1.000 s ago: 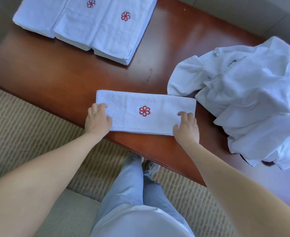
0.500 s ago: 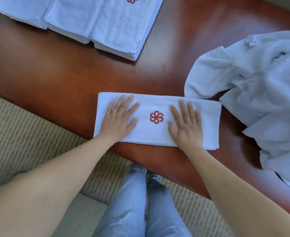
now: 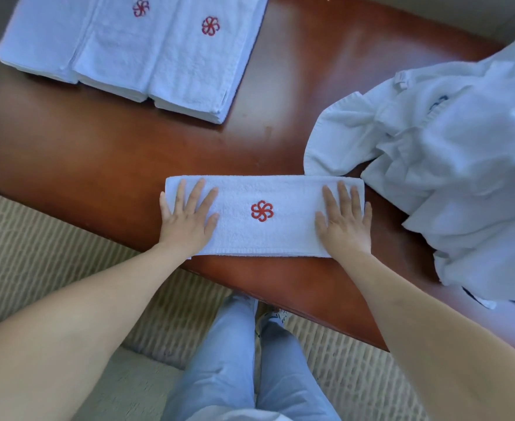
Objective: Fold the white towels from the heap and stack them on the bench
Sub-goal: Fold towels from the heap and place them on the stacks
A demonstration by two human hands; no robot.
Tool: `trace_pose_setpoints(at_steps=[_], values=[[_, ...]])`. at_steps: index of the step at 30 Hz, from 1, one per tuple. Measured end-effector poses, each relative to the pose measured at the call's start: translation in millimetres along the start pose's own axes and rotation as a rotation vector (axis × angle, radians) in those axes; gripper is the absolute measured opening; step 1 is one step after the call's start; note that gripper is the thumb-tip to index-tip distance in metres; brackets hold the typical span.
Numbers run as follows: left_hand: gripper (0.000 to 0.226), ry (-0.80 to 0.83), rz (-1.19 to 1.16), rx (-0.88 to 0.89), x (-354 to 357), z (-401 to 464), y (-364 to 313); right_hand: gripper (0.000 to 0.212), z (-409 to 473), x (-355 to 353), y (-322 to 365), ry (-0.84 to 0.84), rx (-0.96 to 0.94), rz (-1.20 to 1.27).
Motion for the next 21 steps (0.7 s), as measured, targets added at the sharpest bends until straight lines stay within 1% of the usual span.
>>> trace_pose_setpoints(at_steps=[2,4,6,9,12,14,16,18,21], values=[[0.064,0.069,0.006,-0.013,-12.8,-3.7,-10.7,0.066,-9.1,-10.8,2.3,0.068,-0.009,0.013],[0.063,0.118,0.017,0.025,-24.1,-6.4,-26.4,0.067,-21.7,-19.3,0.6,0.121,-0.011,0.05],[0.061,0.15,0.023,0.104,-33.6,-6.7,-48.8,0.066,-34.4,-26.2,-5.1,0.156,0.005,0.117],[0.058,0.145,-0.007,0.251,-46.4,-2.9,-95.7,0.059,-53.7,-27.7,-20.6,0.186,0.079,0.276],[0.056,0.123,-0.058,0.423,-59.6,7.9,-158.3,0.051,-67.3,-21.0,-42.7,0.151,0.208,0.503],[0.057,0.102,-0.102,0.507,-67.8,18.1,-200.4,0.045,-71.6,-15.3,-54.5,0.116,0.3,0.641],[0.058,0.099,-0.159,0.548,-74.0,30.7,-238.1,0.037,-72.1,-10.3,-62.4,0.098,0.364,0.729],[0.06,0.097,-0.195,0.572,-79.6,42.6,-270.5,0.029,-72.0,-5.9,-67.8,0.084,0.385,0.752],[0.059,0.077,-0.26,0.553,-92.0,61.2,-305.3,0.024,-71.2,1.7,-75.4,0.077,0.404,0.775]])
Point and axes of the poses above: each hand's wrist, its own z-axis towards the middle knuckle, its own x-axis out of the palm, y = z × x, the point moved 8 cm from there along z, towards the middle knuckle, and after that the axes turned 1 degree about -z, right-handed, at the moved point
